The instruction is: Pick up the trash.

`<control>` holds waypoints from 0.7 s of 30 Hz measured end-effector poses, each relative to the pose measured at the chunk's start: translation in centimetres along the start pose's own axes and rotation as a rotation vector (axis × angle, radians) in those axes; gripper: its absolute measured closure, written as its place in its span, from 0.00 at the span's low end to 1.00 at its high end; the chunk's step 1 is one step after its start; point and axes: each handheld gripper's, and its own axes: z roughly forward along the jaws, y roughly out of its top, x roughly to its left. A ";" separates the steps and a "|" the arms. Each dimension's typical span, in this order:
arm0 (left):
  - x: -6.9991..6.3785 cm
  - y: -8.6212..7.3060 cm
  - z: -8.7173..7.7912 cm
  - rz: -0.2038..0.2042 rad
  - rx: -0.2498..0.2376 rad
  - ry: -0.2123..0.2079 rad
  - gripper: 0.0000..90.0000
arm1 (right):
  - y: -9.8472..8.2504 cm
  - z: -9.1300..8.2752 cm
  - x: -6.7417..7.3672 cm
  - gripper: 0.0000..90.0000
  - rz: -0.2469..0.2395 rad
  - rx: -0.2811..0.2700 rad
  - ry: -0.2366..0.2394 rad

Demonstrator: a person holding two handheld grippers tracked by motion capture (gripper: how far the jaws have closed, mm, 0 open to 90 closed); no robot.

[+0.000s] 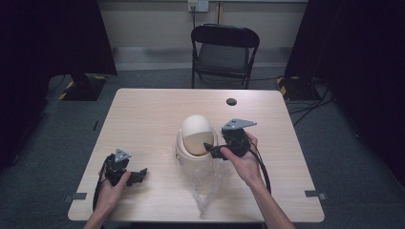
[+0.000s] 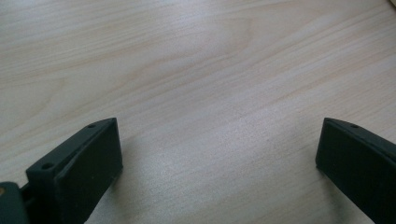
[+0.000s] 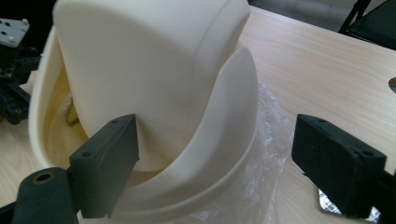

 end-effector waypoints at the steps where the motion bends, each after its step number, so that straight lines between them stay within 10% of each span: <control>1: 0.0 0.0 0.0 0.001 0.000 0.003 0.00 | 0.0 0.1 0.0 0.17 0.002 0.003 0.001; 21: 0.0 0.0 0.0 0.002 0.000 0.002 0.00 | 0.4 2.2 -0.2 0.21 -0.008 0.022 -0.031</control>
